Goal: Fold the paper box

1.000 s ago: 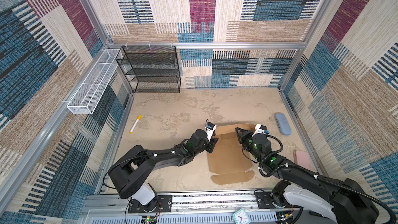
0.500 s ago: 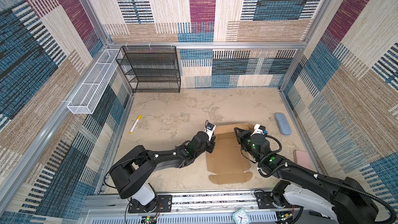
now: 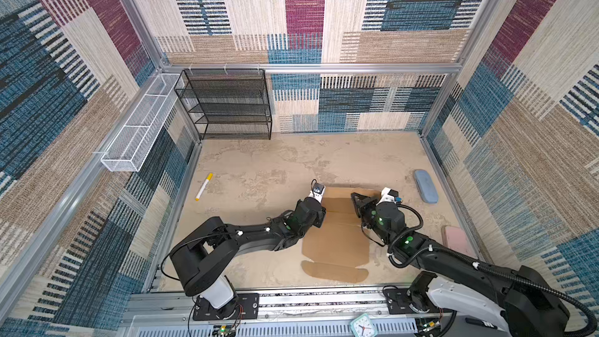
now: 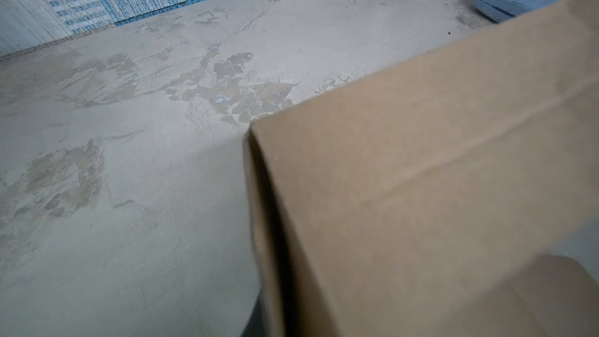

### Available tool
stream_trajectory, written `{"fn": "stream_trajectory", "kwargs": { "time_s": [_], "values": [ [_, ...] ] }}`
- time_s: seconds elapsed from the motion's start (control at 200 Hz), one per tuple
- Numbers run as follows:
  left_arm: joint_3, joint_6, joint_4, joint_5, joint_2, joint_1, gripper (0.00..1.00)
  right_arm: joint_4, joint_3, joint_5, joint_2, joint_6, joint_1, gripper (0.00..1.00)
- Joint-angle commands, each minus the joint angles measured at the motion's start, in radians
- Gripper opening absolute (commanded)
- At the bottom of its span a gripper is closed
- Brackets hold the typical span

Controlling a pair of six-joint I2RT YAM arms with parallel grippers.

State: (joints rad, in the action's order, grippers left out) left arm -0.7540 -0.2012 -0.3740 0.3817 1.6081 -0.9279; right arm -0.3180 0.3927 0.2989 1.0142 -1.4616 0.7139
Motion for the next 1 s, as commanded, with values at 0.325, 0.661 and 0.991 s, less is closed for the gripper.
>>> {"fn": "stream_trajectory", "kwargs": {
  "time_s": [0.325, 0.661, 0.991],
  "values": [
    [-0.012, 0.154, 0.045, 0.185, -0.017, -0.023, 0.00, 0.039, 0.048, 0.016, -0.025, 0.004, 0.068, 0.21],
    [0.084, 0.293, -0.110, 0.218, -0.028, 0.002, 0.00, 0.141, 0.152, 0.005, -0.073, 0.032, 0.130, 0.38],
    [0.130, 0.307, -0.134, 0.199, -0.077, 0.021, 0.00, 0.205, 0.293, -0.010, -0.038, 0.100, 0.163, 0.40]
  ]
}}
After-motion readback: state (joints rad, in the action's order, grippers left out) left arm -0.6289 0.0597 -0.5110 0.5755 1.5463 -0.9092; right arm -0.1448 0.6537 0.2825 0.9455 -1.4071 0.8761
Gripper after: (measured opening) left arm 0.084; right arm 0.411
